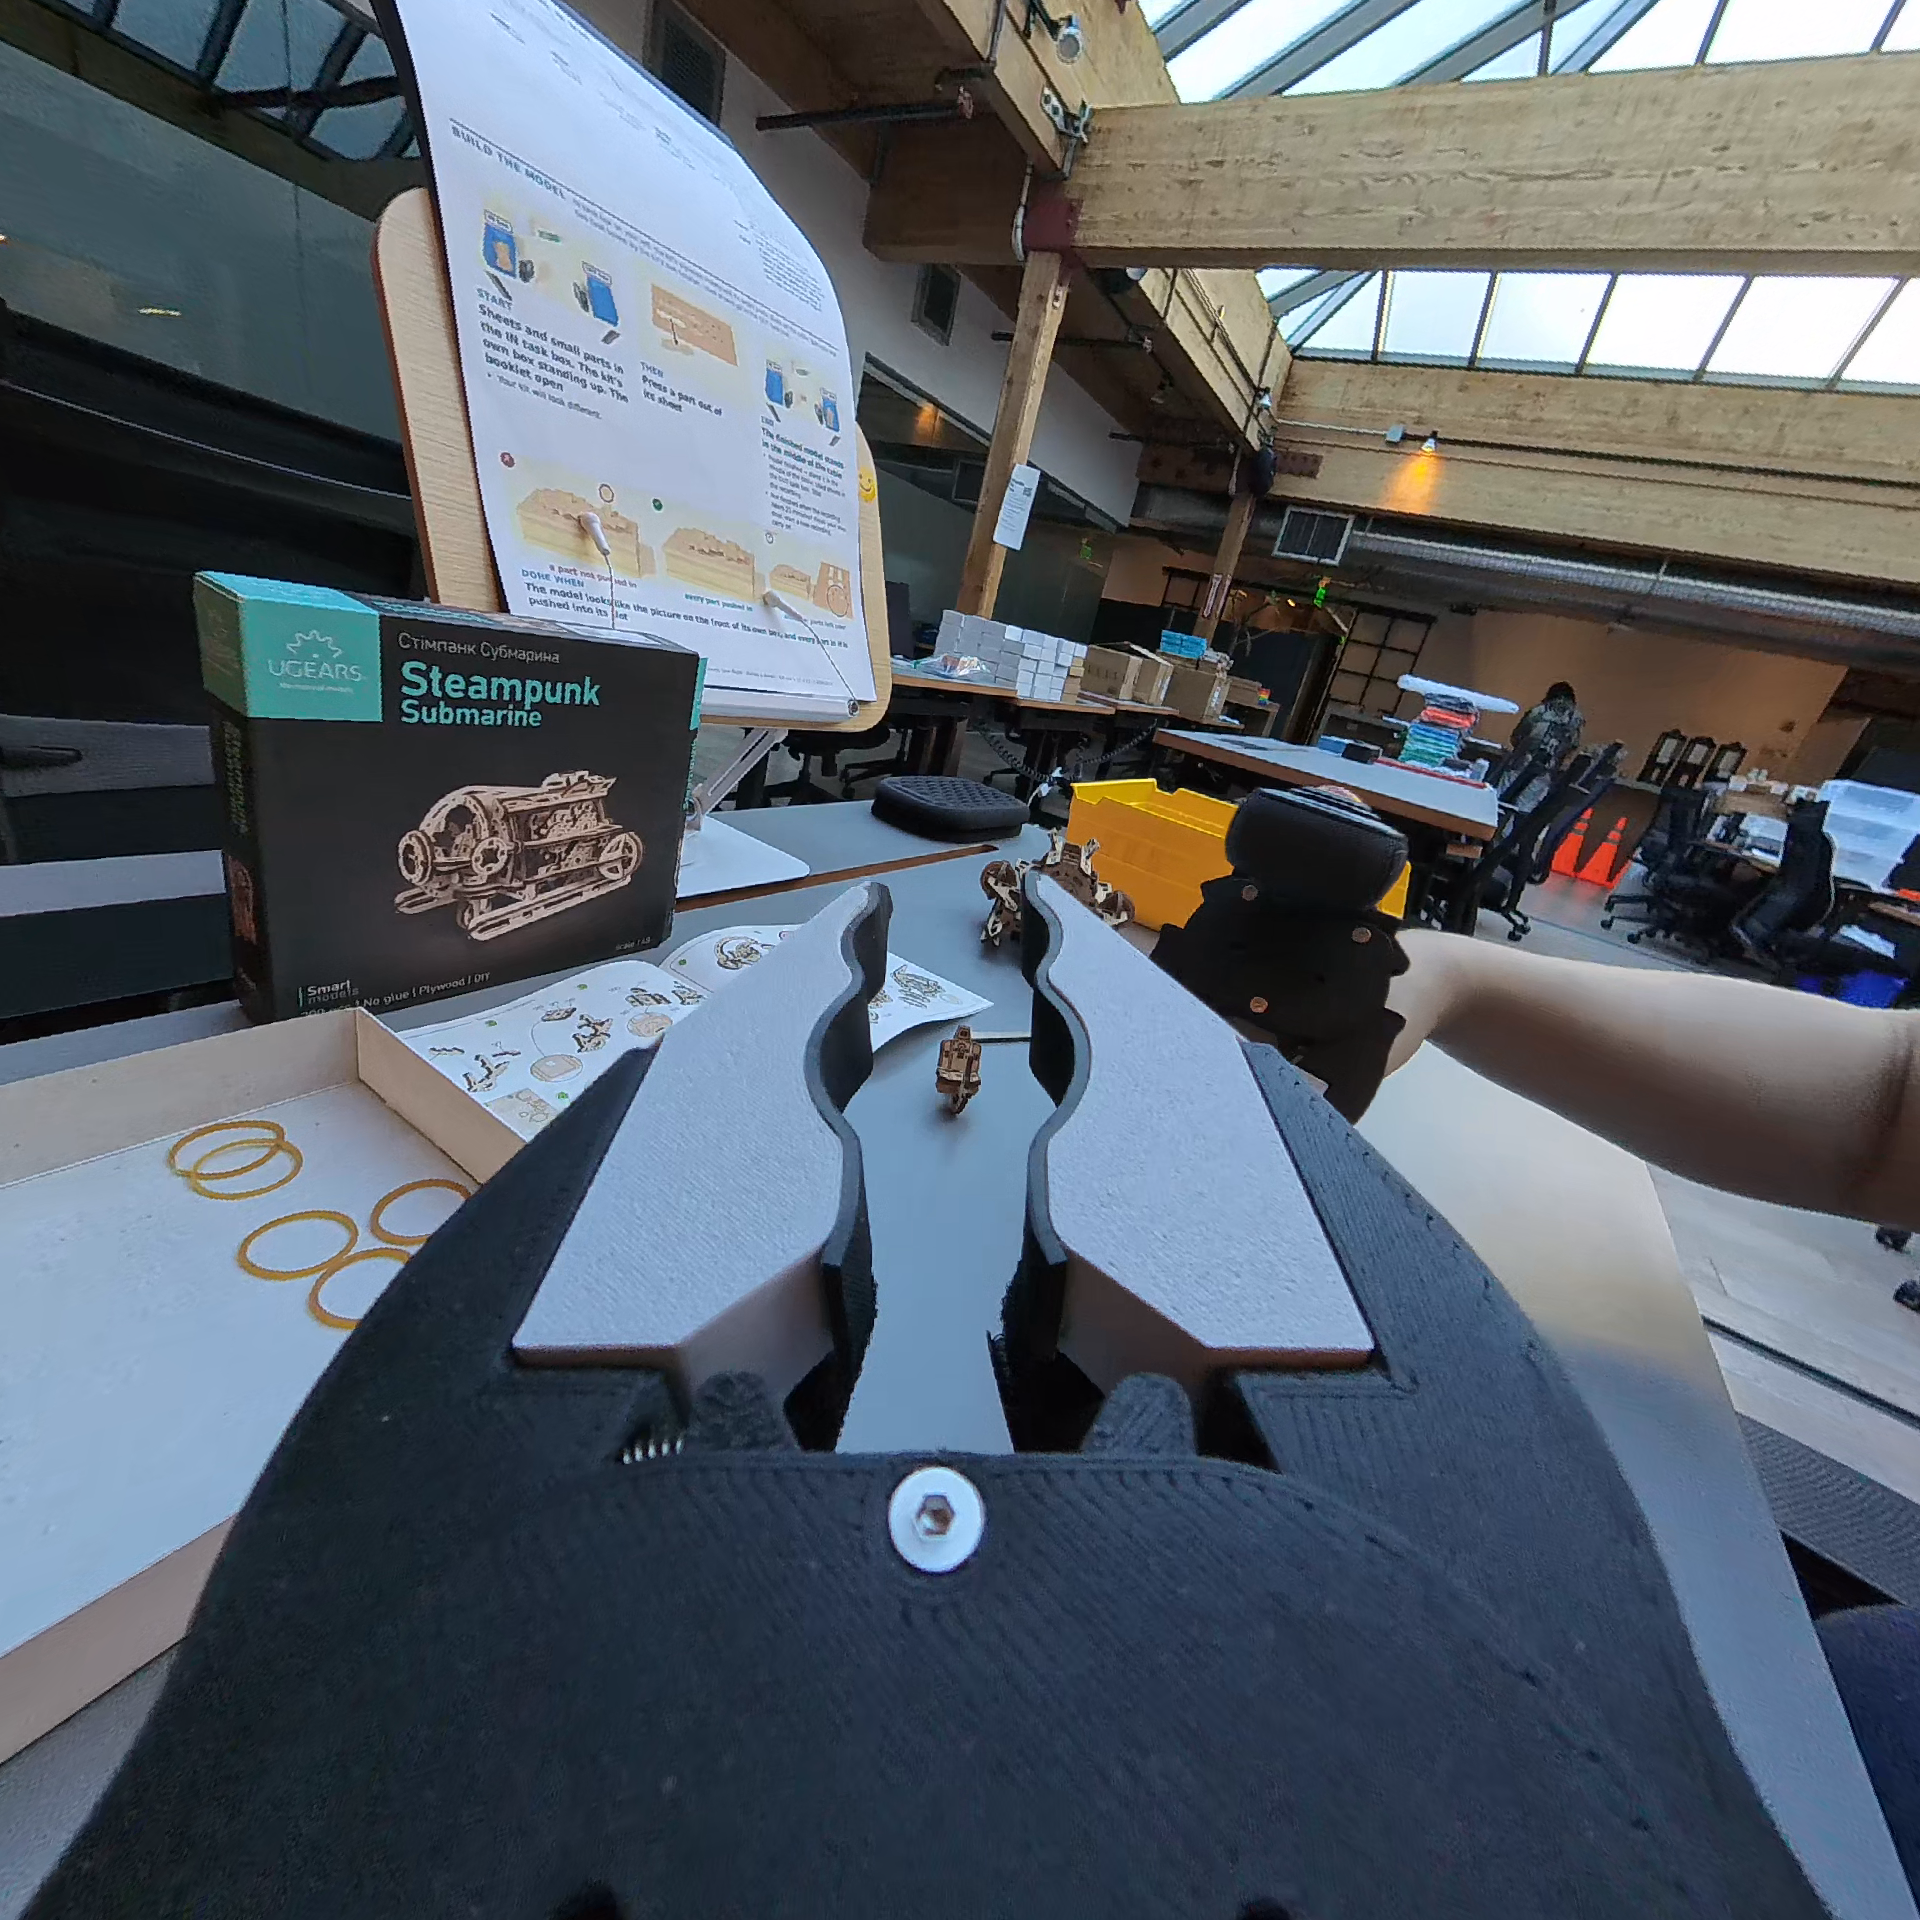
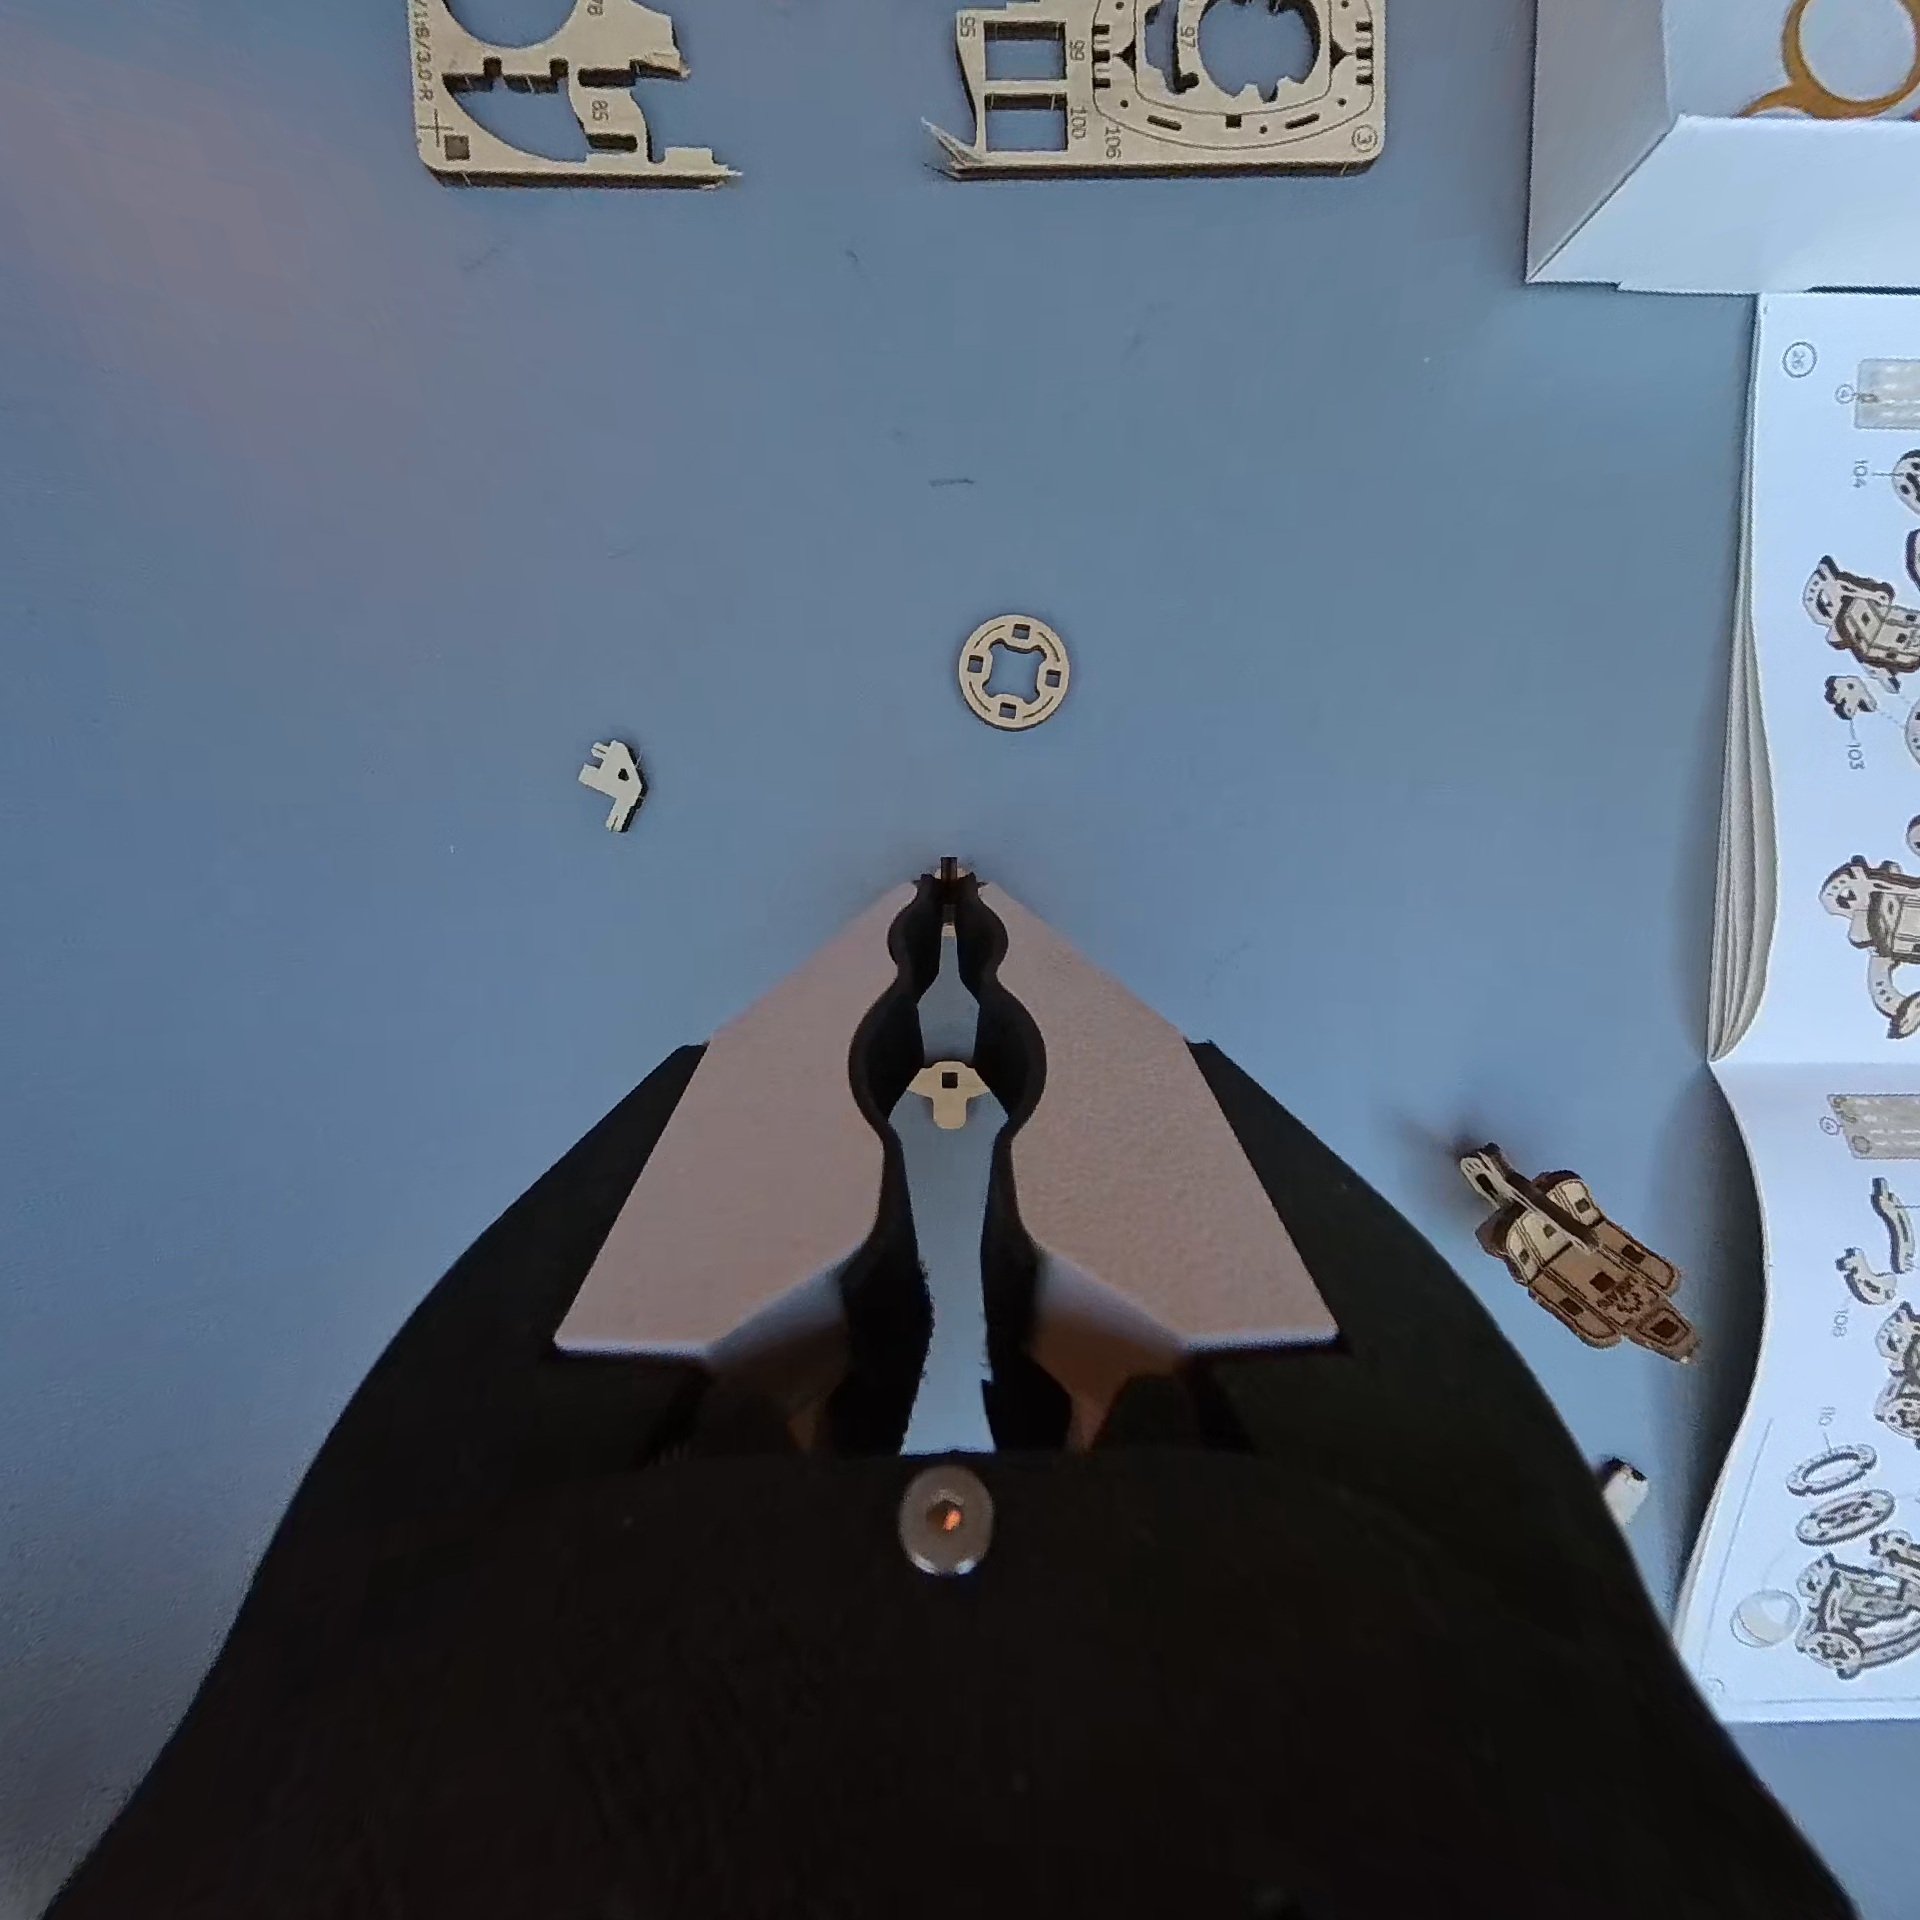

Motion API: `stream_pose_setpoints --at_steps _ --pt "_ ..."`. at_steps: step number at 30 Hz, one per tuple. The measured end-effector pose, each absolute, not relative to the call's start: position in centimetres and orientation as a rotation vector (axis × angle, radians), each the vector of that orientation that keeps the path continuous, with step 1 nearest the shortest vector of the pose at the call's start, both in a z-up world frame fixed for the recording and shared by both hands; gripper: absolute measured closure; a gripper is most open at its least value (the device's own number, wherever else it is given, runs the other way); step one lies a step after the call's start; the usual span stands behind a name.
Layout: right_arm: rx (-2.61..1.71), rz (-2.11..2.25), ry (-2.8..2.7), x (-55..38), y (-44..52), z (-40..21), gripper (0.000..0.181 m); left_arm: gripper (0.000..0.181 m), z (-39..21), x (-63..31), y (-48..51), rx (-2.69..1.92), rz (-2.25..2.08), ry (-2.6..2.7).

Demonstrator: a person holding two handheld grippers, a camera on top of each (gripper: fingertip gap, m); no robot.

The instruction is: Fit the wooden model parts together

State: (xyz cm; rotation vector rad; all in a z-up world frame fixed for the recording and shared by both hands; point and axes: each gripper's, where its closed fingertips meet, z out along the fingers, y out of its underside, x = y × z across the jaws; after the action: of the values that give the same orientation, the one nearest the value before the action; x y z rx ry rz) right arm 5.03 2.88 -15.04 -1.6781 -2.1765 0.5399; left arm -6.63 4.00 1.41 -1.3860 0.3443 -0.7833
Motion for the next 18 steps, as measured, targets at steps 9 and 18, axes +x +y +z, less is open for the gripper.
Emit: stream_pose_setpoints --at_steps 9,18 --pt "-1.701 0.356 -2.314 5.42 3.1 -15.16 0.18 0.158 1.23 -6.75 4.13 -1.392 -0.782 0.339" --pt "-1.741 0.391 -2.291 5.42 3.25 -15.05 0.177 0.158 1.26 -6.65 4.09 -1.393 -0.786 0.343"
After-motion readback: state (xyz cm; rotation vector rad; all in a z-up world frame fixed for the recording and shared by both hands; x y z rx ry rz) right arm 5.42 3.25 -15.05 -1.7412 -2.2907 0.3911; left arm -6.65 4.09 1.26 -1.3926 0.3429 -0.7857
